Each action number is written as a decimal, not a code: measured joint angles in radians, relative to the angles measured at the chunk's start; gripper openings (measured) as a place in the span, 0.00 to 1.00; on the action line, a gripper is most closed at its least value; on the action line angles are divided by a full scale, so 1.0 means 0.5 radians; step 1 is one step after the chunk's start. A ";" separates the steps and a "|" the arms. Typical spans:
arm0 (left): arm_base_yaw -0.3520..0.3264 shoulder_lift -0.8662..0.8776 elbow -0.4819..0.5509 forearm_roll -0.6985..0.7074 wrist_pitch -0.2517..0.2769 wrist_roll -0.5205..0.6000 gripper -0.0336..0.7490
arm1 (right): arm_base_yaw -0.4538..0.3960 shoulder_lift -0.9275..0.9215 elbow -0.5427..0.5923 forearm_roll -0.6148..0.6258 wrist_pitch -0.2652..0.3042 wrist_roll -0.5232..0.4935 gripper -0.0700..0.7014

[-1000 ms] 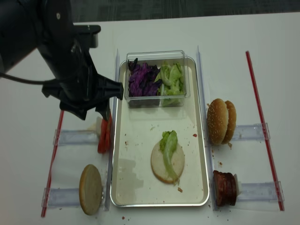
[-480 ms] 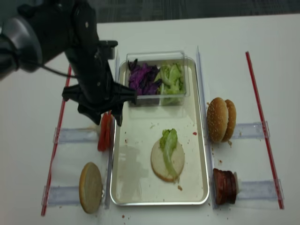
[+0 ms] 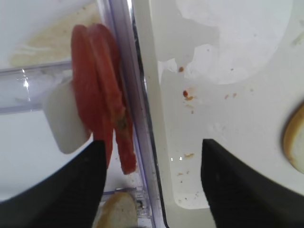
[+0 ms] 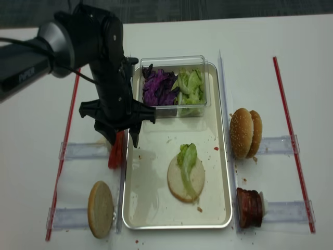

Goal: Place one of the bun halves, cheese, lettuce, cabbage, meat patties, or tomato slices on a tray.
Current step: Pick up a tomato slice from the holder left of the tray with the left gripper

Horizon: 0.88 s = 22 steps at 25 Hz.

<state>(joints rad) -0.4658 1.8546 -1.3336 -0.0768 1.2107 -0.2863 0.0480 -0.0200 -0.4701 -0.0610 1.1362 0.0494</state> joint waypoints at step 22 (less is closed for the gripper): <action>0.032 0.176 -0.039 0.017 -0.115 0.004 0.55 | 0.000 0.000 0.000 0.000 0.000 -0.012 0.60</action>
<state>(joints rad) -0.4499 1.9426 -1.3531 -0.0682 1.1531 -0.2841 0.0480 -0.0200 -0.4701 -0.0610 1.1362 0.0436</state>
